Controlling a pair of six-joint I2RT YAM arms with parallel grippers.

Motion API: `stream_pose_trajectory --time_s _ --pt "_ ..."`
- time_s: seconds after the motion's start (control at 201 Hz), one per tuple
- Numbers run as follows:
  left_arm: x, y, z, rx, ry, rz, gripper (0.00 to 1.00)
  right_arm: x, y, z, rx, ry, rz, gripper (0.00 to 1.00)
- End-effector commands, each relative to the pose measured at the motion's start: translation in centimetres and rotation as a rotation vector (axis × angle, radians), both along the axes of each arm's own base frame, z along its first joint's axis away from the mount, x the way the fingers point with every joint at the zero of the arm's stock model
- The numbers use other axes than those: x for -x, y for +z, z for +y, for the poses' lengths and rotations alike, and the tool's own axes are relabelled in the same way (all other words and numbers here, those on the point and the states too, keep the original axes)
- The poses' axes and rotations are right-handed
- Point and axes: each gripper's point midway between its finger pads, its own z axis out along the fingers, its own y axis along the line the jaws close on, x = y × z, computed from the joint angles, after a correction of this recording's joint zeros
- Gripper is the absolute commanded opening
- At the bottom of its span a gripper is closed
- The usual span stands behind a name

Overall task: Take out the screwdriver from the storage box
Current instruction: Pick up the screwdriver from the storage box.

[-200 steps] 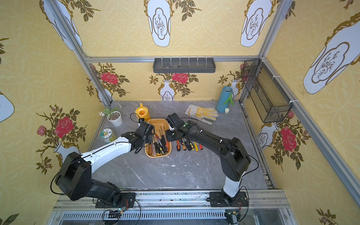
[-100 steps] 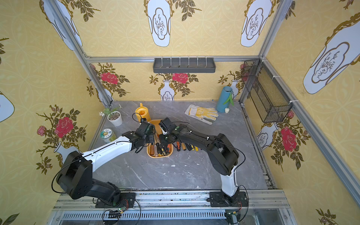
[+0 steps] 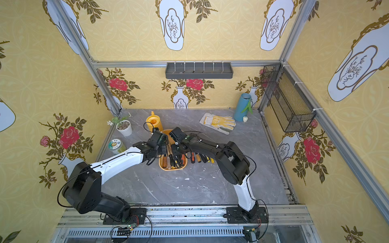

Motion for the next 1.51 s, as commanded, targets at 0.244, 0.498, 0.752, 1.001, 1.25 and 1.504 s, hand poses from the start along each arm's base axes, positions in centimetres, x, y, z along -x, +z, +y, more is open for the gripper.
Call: stream_pose_trajectory --time_s 0.244,0.498,0.752,1.001,1.25,1.504 --pt "-0.6 0.3 -0.2 0.004 -0.001 -0.026 0.0 -0.1 -2.1 -1.2 0.08 -0.057 0.035 0.3" --pt "-0.5 0.4 -0.1 0.0 0.002 -0.03 0.0 -0.2 -2.8 -2.4 0.143 -0.111 0.047 0.31" --pt "-0.6 0.6 0.0 0.003 0.007 -0.033 0.0 0.5 -2.5 -1.3 0.075 -0.073 0.069 0.08" --pt "-0.6 0.6 0.0 0.003 0.008 -0.035 0.0 0.8 -3.2 -1.1 0.071 -0.067 0.099 0.15" --pt "-0.5 0.5 0.1 -0.004 0.012 -0.032 0.0 0.4 -1.0 -1.3 0.015 -0.081 0.047 0.0" --pt "-0.6 0.5 0.1 -0.004 0.017 -0.034 0.0 -0.1 2.4 -1.1 -0.073 -0.079 -0.005 0.0"
